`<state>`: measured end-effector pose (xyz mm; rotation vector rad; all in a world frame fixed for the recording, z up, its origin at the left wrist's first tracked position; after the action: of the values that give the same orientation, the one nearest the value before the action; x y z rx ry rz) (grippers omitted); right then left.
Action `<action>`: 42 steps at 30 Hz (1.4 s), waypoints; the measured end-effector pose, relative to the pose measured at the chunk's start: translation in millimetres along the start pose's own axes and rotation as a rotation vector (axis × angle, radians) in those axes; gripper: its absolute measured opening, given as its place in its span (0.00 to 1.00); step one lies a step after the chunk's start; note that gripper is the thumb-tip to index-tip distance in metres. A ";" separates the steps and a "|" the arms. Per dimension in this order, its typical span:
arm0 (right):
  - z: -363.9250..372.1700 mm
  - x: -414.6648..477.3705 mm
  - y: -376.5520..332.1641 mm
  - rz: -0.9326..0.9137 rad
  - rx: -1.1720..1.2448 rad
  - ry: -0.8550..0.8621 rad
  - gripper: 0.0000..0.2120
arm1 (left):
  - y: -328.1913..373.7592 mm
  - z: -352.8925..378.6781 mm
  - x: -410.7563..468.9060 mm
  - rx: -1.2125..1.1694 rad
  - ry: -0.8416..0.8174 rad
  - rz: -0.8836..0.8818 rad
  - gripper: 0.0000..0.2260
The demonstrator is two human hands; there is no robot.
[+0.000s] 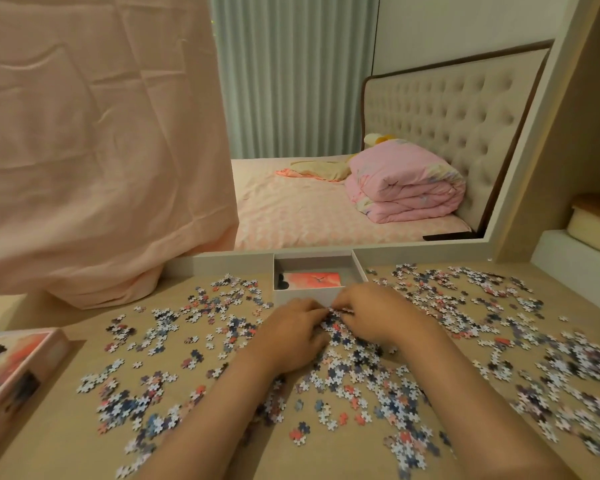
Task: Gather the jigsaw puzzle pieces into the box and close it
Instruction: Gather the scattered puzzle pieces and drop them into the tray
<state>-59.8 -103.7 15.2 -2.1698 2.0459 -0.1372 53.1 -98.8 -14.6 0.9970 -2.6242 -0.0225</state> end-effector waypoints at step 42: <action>-35.9 23.9 -1.2 0.081 0.463 0.144 0.06 | -51.0 -54.7 11.4 -0.429 0.303 -0.272 0.07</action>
<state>-63.4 -129.3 49.7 -1.8347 1.9251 -0.6994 95.0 -139.2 33.9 1.0900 -2.0739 -0.4424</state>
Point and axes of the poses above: each hand's wrist, its own x-axis towards the middle knuckle, its own z-axis out of the palm, y = z × x, the point moved 8 cm from there along x, towards the middle knuckle, and after that the axes turned 12 degrees about z, right-handed, at the moved point
